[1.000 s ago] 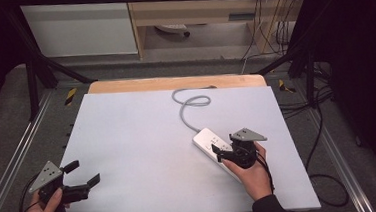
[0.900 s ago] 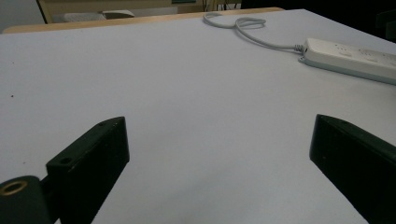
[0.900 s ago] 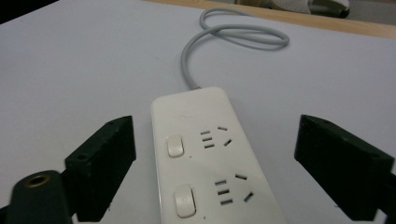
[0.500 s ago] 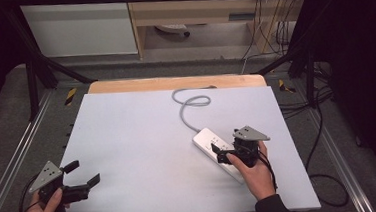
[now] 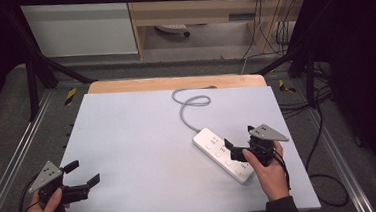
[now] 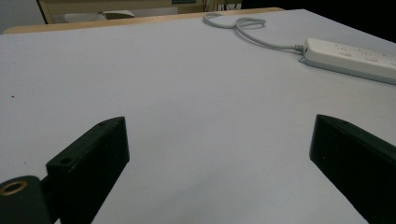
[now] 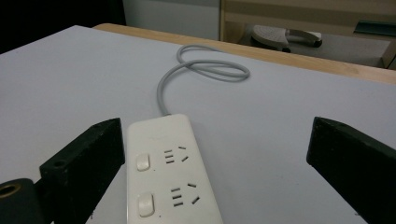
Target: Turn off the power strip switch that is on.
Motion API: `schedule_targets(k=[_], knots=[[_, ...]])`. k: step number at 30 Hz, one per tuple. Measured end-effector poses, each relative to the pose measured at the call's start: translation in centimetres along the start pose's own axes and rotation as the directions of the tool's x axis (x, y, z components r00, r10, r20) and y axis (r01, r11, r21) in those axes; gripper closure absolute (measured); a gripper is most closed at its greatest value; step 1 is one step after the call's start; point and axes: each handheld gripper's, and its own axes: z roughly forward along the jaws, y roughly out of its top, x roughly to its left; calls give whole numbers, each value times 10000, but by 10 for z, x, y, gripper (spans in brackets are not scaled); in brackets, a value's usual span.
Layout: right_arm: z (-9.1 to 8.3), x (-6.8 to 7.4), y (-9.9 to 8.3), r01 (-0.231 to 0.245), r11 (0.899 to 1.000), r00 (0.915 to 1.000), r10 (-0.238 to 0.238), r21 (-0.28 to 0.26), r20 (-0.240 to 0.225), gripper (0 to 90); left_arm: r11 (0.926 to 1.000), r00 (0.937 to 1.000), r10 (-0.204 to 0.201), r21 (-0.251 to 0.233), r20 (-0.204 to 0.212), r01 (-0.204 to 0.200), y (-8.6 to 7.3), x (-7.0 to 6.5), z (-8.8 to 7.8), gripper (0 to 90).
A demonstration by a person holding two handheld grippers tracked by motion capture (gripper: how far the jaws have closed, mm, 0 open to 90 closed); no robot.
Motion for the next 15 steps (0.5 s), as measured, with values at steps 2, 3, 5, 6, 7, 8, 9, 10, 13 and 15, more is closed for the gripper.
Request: schedule_targets(k=[2,3,5,6,7,8,9,10,13,15], knots=[[-3,-3,0,-65,10000,10000,65,-36,70,48,10000,10000,0,-2,-4,0,0,0,0,47],[-4,-5,-1,-67,10000,9999,68,-49,102,48,10000,10000,-1,-6,-5,1,0,0,0,47],[-7,-8,-1,-91,9999,9998,93,-112,164,48,10000,10000,-3,-7,-5,3,0,0,0,47],[-9,-10,-1,-128,9999,9997,130,-103,197,48,10000,10000,1,-7,-4,-1,0,0,0,47],[-11,-11,-2,-137,9998,9996,141,-129,240,48,10000,10000,2,-6,-6,-2,0,0,0,47],[-12,-13,-2,-169,9997,9995,173,-151,269,48,10000,10000,3,-3,-3,-3,0,0,0,47],[-14,-15,-2,-191,9997,9994,196,-164,298,48,10000,10000,3,-3,-5,-3,0,0,0,47],[-16,-17,-3,-228,9996,9992,233,-176,325,49,10000,10000,-2,-3,-10,2,0,0,0,47],[-21,-23,-5,-304,9994,9987,310,-166,412,52,10000,10000,-21,-28,-18,21,0,0,0,47],[-24,-27,-6,-367,9992,9982,375,-180,464,52,10000,10000,-22,-29,-20,22,0,0,0,47]])
